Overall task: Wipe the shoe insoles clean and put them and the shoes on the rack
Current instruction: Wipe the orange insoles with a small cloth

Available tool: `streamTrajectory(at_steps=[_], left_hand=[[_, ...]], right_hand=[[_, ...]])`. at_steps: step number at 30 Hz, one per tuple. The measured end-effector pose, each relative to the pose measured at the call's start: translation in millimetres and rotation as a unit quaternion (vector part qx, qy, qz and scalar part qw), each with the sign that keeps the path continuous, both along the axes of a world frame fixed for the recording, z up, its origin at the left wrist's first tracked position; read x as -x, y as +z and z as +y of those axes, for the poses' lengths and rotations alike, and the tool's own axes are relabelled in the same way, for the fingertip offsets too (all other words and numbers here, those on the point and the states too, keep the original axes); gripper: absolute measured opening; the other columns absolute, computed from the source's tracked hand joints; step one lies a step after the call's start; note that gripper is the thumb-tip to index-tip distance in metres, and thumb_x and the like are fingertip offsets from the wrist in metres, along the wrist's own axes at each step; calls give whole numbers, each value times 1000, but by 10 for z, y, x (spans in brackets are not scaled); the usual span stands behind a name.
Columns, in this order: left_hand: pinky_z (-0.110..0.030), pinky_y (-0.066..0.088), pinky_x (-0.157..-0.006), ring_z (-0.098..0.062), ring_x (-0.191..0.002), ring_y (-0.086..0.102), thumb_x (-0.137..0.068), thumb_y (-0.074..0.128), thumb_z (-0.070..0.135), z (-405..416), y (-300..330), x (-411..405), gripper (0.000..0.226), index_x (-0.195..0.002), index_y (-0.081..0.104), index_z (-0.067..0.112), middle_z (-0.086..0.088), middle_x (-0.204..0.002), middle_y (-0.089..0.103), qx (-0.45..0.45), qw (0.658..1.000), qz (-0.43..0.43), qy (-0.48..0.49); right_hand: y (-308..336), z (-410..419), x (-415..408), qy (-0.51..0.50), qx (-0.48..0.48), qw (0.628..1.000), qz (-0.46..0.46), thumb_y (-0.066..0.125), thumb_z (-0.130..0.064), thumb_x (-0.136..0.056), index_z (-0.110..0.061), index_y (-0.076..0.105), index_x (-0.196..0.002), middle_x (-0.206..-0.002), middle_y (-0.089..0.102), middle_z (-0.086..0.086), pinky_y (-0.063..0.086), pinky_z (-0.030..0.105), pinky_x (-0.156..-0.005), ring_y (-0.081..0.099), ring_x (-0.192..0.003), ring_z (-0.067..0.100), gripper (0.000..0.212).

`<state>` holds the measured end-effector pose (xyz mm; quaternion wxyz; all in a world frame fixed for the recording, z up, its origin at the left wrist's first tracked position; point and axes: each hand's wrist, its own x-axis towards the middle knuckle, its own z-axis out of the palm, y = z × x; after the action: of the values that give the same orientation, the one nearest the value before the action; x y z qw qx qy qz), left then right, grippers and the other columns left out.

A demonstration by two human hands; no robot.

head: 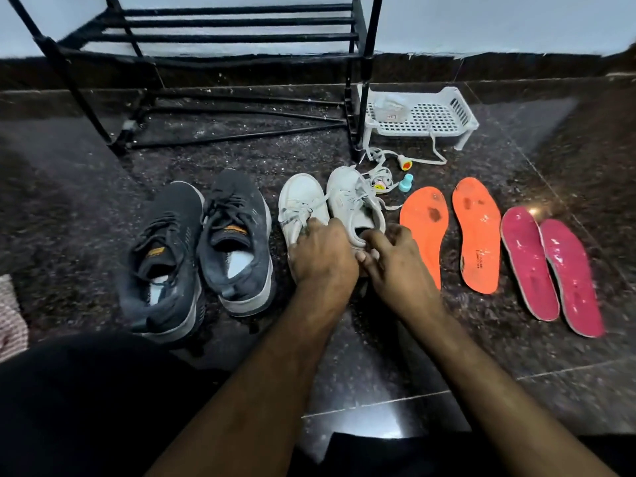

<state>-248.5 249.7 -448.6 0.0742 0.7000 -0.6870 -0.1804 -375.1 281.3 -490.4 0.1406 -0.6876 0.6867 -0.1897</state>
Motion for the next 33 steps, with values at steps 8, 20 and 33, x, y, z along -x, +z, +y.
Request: streamTrajectory(at_steps=[8,20,33], left_hand=[[-35,40,-79,-31,-118,60,-96,53,18,-46,153,18,26,-122,57,20,-10,-127,61,-77,992,-93,-34],[-34,39,-75,-30,-115,60,-95,57,23,-48,381,96,24,-119,56,18,-9,-120,60,-11,984,-179,-9],[-38,39,-96,-26,-121,46,-92,57,22,-239,137,271,35,-126,53,18,-7,-125,53,113,980,-79,-140]], right_hand=[[148,-174,-15,-3,-66,996,58,63,-33,-92,-18,54,-115,-106,34,5,39,35,-67,60,-80,36,29],[123,-214,-146,46,-64,997,-1,61,-29,-88,-24,58,-114,-104,23,1,38,32,-62,47,-57,21,26],[118,-426,608,129,-27,989,-73,62,-39,-94,-35,49,-139,-109,50,-5,49,41,-86,57,-102,17,47]])
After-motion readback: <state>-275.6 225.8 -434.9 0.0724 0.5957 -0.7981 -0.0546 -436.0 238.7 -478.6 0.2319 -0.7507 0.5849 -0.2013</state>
